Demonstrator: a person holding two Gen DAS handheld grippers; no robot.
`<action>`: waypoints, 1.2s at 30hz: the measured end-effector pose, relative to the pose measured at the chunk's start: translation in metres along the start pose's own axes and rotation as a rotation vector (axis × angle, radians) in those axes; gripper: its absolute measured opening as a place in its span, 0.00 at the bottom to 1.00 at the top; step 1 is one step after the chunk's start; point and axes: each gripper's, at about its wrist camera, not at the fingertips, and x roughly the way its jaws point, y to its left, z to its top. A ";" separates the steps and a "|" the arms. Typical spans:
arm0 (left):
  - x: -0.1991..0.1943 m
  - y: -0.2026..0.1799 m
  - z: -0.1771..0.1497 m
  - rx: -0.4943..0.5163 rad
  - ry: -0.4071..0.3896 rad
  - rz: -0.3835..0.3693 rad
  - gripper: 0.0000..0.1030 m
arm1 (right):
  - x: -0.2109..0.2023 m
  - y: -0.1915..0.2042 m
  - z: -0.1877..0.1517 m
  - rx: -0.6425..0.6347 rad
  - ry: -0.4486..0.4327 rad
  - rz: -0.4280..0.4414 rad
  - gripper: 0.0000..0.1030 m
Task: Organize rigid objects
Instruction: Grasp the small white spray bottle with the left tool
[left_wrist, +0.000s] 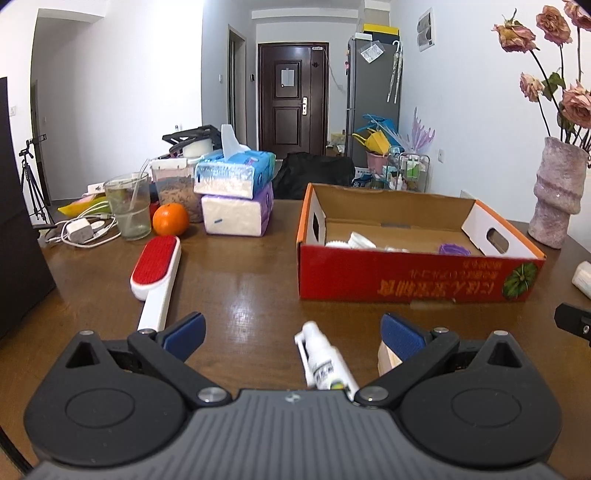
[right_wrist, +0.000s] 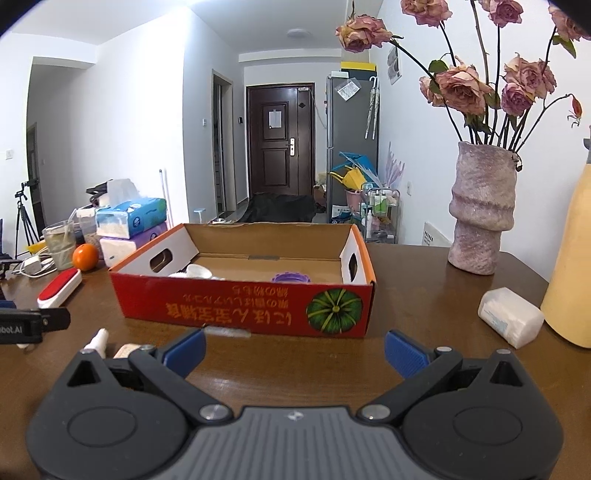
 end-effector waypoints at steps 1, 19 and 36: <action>-0.002 0.000 -0.003 -0.001 0.004 -0.003 1.00 | -0.003 0.000 -0.002 0.000 0.000 0.002 1.00; -0.003 -0.004 -0.031 -0.007 0.069 0.014 1.00 | -0.022 0.014 -0.035 -0.015 0.047 0.008 1.00; 0.043 -0.017 -0.027 0.013 0.121 0.102 0.91 | -0.014 0.004 -0.036 0.018 0.064 0.005 1.00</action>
